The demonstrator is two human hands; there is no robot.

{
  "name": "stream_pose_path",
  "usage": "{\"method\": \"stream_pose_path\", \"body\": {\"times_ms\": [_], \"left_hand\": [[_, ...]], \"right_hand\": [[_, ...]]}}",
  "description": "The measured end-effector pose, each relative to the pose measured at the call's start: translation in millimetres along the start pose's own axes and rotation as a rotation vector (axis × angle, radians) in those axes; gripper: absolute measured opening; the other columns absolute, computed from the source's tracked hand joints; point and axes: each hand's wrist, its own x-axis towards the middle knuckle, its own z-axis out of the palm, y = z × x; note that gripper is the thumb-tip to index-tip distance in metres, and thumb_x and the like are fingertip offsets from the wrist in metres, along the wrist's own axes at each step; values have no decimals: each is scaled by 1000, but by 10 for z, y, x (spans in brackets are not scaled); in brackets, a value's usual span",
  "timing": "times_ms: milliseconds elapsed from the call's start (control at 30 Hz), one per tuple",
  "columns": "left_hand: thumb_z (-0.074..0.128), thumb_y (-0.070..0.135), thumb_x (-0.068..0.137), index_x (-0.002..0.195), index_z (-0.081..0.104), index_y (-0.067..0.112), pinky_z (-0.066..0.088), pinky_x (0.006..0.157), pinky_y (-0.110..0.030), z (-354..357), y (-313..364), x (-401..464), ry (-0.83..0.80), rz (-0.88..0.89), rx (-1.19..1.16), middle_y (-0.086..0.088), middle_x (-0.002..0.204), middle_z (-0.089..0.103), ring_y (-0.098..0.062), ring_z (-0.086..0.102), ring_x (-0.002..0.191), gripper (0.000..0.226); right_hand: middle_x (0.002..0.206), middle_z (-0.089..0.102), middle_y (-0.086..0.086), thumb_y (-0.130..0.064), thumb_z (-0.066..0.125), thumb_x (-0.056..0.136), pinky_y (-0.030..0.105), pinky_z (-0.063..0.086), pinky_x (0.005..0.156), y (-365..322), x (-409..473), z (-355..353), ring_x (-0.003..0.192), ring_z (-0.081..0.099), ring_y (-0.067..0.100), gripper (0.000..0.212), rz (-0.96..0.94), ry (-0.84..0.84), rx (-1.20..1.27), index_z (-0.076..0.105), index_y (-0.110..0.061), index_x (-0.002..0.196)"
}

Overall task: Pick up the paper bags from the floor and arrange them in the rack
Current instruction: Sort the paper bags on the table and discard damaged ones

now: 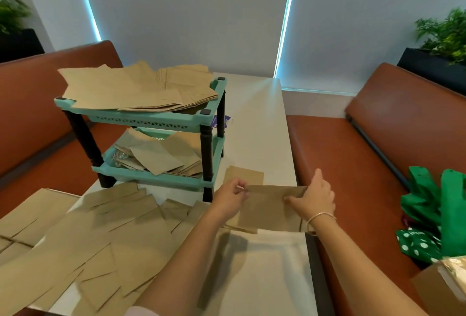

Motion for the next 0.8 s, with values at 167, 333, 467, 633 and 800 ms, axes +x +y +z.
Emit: {"method": "stream_pose_path", "body": {"times_ms": [167, 333, 467, 633, 800], "left_hand": [[47, 9, 97, 93, 53, 21, 51, 67, -23, -20, -84, 3, 14, -23, -185, -3, 95, 61, -12, 57, 78, 14], [48, 14, 98, 93, 52, 24, 55, 78, -30, 74, -122, 103, 79, -101, -309, -1, 102, 61, -14, 60, 86, 12], [52, 14, 94, 93, 55, 24, 54, 85, -37, 180, -204, 189, 186, -139, -101, -3, 107, 63, -18, 60, 92, 10], [59, 26, 88, 126, 43, 16, 42, 96, -36, 274, -202, 227, 234, -180, 697, -9, 130, 45, -26, 43, 119, 42], [68, 42, 81, 137, 30, 12, 37, 100, -38, 309, -220, 317, 178, -333, 826, -16, 140, 34, -29, 35, 125, 75]], "right_hand": [[147, 30, 16, -26, 81, 66, 52, 31, 108, 174, 153, -124, 135, 26, 37, 110, 283, -17, 315, 8, -17, 149], [128, 47, 9, -16, 74, 76, 43, 42, 98, 254, 129, -189, 123, 45, 32, 80, 275, -119, 446, 30, -12, 142], [98, 58, 3, -4, 55, 84, 36, 49, 83, 199, 92, -180, 93, 54, 23, 21, 116, -25, 255, 59, -17, 101], [91, 60, 8, -1, 45, 86, 29, 43, 68, 47, 92, -180, 83, 53, 23, 22, -35, 128, 145, 63, -13, 93], [87, 59, 7, -2, 44, 86, 25, 39, 60, 5, 84, -263, 79, 53, 23, 23, -111, 287, 95, 62, -17, 89]]}}
